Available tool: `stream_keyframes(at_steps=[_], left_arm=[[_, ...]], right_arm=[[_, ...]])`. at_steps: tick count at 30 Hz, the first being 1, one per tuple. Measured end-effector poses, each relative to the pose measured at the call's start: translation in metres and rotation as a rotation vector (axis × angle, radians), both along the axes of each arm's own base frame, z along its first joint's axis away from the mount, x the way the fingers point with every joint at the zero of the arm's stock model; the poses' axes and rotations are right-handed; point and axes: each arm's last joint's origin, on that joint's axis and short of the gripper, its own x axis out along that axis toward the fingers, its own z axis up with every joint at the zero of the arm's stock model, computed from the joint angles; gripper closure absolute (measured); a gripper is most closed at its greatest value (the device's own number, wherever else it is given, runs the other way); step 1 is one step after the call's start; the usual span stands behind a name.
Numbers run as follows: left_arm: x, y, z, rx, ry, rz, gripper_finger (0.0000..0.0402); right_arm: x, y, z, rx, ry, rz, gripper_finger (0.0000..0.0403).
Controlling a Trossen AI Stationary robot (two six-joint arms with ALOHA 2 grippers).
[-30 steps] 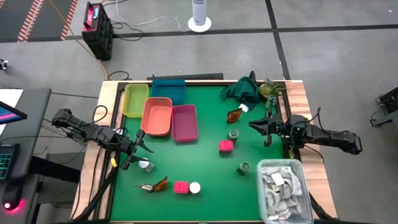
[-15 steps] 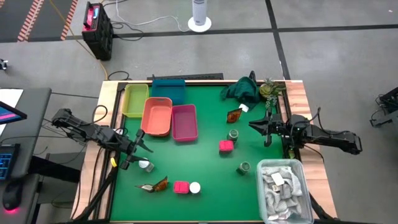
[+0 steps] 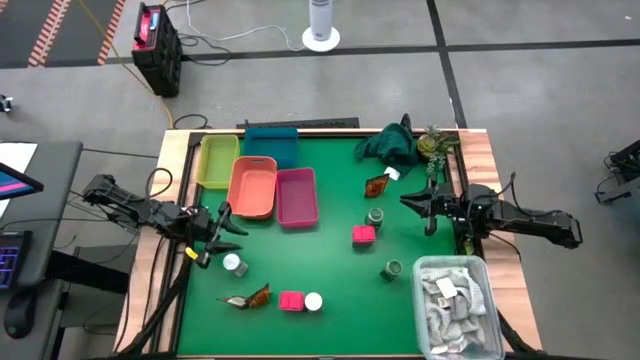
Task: Sort spices by type
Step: Put the top orange seasoning pack into the red bin
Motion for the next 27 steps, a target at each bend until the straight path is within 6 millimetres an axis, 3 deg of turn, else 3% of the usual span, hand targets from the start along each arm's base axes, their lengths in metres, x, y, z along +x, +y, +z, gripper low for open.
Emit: stream_keyframes(at_steps=[4,10,27], left_arm=[[0.000,0.000,-0.001,-0.040,0.013,0.010,0.0233],[0.000,0.002,0.001,-0.103,0.006,0.062,0.0233],[-0.003,0.005,0.022,-0.157,-0.161,0.116,0.0233]], right_arm=[[0.000,0.000,0.001,0.028,-0.014,0.000,0.0327],[0.000,0.001,0.008,0.328,-0.153,0.022,0.0327],[-0.001,0.000,0.011,0.399,-0.200,0.028,0.0327]])
